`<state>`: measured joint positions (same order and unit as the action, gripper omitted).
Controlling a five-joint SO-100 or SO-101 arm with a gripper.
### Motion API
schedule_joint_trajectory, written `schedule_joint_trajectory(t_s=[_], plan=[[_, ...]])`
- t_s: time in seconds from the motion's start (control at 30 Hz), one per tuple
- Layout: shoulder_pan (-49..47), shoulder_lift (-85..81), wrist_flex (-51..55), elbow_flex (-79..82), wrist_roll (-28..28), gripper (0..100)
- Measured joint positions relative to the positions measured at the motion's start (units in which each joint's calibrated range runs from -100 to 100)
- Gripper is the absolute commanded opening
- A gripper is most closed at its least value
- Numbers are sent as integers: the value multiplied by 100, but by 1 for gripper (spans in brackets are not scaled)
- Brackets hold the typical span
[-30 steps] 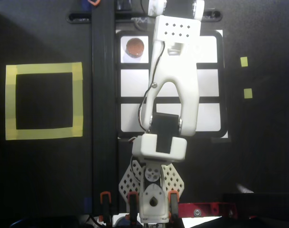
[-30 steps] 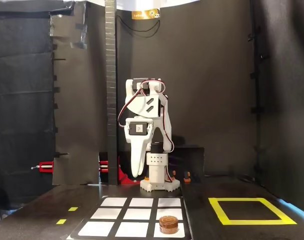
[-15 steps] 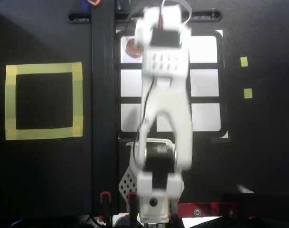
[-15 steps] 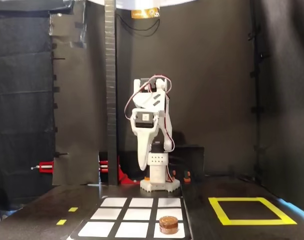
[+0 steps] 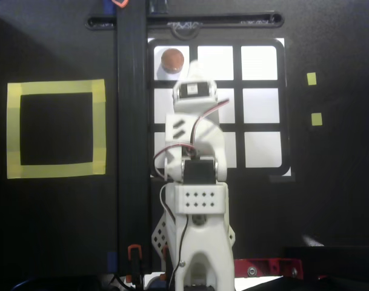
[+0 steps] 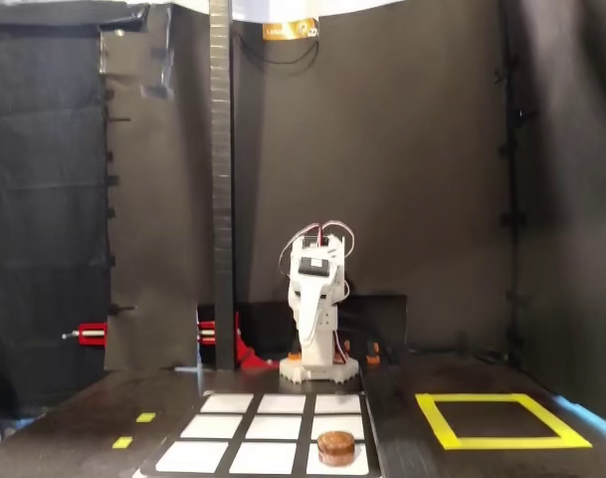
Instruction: Pick and place at Grid spot 1
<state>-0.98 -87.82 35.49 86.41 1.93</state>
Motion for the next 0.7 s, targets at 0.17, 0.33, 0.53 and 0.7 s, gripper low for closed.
schedule_joint_trajectory(t_s=[0.17,0.33,0.53,0.7], plan=[[0,-1097,-238,1232,0,0],[-74,-1166,123,1332,0,0],[-164,-1166,903,1341,0,0],[-180,-1166,936,1341,0,0]])
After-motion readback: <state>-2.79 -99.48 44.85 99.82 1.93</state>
